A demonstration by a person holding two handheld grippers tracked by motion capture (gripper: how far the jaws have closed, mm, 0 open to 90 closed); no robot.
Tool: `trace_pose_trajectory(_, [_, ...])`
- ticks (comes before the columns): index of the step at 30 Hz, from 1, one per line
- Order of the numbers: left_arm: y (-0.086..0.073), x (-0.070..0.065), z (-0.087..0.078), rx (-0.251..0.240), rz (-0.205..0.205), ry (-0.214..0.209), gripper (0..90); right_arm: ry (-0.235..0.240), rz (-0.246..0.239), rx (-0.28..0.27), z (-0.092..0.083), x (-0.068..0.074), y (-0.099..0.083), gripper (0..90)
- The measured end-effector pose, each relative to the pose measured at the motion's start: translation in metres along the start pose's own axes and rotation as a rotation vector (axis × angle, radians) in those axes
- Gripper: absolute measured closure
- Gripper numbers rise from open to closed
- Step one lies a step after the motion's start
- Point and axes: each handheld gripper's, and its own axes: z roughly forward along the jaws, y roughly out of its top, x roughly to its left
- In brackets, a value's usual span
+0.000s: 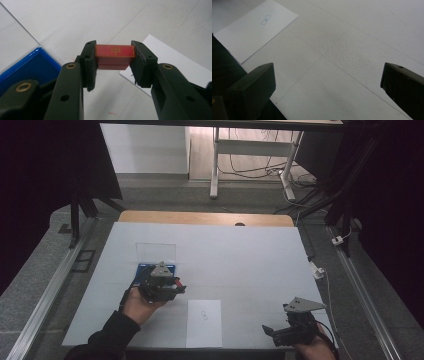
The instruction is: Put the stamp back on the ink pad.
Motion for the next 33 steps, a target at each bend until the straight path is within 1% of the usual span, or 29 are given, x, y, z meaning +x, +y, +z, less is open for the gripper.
trace_pose_trajectory(8, [-0.001,0.009,-0.003,-0.009,-0.023,0.022,58.1,-0.001,0.003,-0.001,-0.001,0.000,0.000,0.3])
trace_pose_trajectory(22, [-0.007,0.034,-0.013,-0.017,-0.085,0.074,58.1,0.005,0.014,-0.010,-0.002,-0.001,-0.001,0.2])
trace_pose_trajectory(33, [-0.012,0.052,-0.012,-0.011,-0.127,0.126,58.0,0.007,0.012,-0.008,-0.001,-0.001,0.000,0.2])
